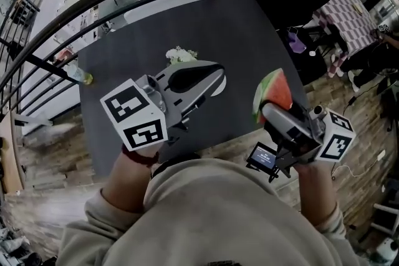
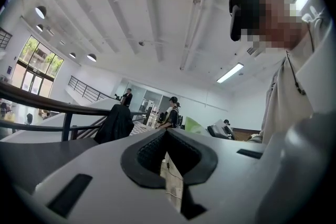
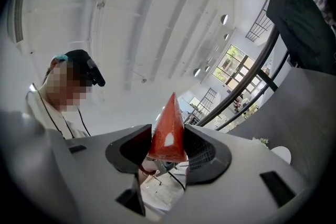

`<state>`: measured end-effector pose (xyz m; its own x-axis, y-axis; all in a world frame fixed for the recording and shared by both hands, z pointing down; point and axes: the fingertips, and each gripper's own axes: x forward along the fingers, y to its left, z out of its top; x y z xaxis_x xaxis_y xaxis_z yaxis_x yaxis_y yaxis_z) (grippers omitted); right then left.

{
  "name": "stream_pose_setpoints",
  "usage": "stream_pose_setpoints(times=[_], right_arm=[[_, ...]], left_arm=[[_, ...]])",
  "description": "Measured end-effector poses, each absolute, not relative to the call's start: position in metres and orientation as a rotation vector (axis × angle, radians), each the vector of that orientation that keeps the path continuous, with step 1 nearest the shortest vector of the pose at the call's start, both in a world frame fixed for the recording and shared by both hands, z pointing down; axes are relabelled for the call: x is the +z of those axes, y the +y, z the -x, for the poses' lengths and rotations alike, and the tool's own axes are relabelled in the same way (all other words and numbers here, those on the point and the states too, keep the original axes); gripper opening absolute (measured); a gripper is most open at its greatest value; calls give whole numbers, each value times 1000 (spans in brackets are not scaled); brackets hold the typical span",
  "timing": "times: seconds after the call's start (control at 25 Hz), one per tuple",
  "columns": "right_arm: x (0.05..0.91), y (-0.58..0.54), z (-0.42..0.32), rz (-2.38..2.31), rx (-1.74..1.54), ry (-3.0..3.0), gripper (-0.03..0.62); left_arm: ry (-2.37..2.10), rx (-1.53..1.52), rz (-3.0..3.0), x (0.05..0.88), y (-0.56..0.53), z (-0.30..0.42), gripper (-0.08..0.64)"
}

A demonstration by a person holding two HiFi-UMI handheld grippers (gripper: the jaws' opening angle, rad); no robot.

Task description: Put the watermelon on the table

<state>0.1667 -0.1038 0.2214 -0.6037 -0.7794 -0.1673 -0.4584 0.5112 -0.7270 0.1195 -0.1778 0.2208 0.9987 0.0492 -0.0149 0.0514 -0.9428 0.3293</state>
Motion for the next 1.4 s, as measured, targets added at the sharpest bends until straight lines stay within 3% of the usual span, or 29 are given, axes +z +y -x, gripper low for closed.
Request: stream_pose_setpoints(times=[0.6,1.4], right_arm=[[268,-236,-122,1188,-1029,2284,204],[295,-294,-128,1090,-1134,2479,206]], left_arm=[[100,-54,-2672,248,-280,-51,6],[-23,-25,-2617,280,-307,-49,6]])
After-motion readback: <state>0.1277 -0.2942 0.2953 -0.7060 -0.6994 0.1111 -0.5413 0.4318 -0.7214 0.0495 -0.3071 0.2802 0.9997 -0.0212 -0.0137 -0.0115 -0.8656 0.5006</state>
